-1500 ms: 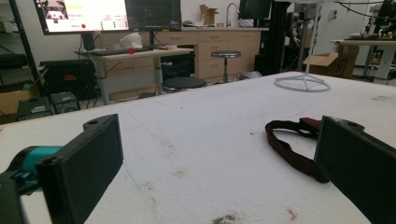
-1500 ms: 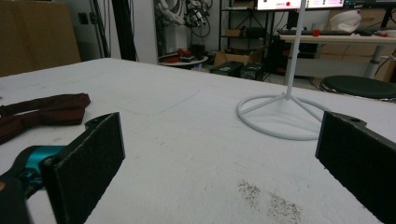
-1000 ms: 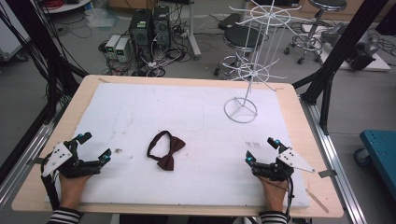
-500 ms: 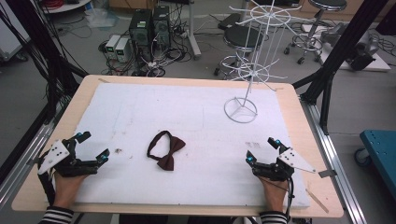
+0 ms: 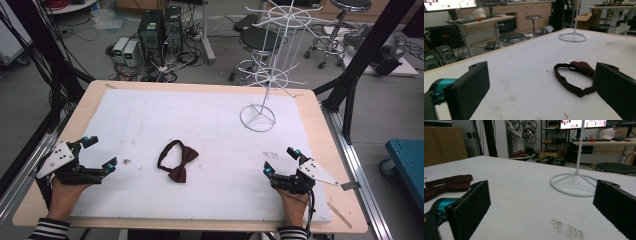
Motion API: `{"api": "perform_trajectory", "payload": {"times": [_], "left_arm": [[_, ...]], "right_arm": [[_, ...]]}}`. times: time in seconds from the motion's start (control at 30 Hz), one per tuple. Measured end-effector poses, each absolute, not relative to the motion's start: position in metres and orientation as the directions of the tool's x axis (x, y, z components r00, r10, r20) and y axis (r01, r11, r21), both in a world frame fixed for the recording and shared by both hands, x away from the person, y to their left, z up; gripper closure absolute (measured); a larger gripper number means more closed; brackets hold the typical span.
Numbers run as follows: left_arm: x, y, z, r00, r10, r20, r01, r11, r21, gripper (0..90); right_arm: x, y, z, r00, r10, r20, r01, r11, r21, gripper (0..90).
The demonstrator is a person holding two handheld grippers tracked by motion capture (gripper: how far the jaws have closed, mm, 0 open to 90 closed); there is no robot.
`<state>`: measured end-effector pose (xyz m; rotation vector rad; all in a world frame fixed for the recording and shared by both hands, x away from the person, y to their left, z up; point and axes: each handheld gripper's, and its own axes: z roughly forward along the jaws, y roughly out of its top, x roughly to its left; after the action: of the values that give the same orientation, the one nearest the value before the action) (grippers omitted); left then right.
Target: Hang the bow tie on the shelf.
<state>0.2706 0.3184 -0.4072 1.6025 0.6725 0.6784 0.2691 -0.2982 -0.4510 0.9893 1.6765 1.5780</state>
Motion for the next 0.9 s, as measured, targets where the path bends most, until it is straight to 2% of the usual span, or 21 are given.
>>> {"api": "perform_trajectory", "payload": {"times": [0.27,0.9], "left_arm": [[0.279,0.290,-0.393,0.729,0.680,0.080,0.071,-0.191,0.979,1.7],[0.295,0.249,-0.377,0.814,0.575,0.086,0.126,-0.318,0.940,1.7]], "right_arm": [[0.269,-0.298,-0.451,-0.523,0.851,0.051,0.102,0.003,0.995,0.6],[0.269,-0.299,-0.451,-0.525,0.850,0.051,0.092,-0.003,0.996,0.6]]}}
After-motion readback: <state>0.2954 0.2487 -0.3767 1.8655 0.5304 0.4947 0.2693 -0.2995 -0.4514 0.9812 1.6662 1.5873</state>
